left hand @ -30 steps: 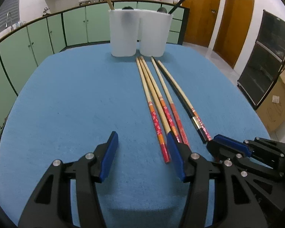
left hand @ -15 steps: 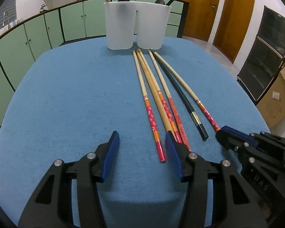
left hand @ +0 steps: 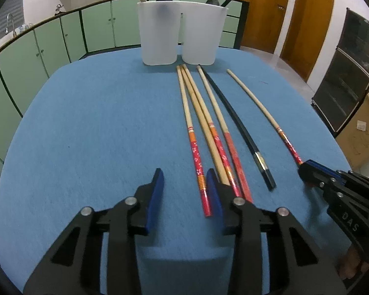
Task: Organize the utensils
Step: 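Pull the red-patterned chopstick away from the pile with the right tool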
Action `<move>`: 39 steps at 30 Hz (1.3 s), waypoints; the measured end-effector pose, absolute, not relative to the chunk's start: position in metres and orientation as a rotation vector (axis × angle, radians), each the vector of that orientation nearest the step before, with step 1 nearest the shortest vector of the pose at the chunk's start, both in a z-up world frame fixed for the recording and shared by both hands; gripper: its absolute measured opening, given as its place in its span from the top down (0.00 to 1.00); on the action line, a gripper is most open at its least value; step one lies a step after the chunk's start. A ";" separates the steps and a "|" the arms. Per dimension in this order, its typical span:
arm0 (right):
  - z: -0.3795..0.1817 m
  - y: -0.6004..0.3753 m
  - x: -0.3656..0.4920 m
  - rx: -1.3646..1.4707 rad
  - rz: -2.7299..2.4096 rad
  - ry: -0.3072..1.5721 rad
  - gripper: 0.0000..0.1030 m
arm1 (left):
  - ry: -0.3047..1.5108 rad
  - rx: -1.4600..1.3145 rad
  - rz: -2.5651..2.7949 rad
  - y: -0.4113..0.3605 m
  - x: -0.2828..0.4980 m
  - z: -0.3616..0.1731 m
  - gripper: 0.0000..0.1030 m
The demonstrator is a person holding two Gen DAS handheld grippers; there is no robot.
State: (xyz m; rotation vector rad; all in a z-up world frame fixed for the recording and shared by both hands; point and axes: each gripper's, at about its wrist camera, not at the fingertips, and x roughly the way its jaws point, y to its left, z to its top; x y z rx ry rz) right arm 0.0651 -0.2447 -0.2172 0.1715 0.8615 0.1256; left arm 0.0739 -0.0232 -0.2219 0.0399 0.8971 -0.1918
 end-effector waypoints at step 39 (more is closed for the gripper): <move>-0.212 -0.260 0.057 0.192 0.196 0.819 0.85 | 0.891 0.025 -0.270 -0.014 0.049 -0.221 0.79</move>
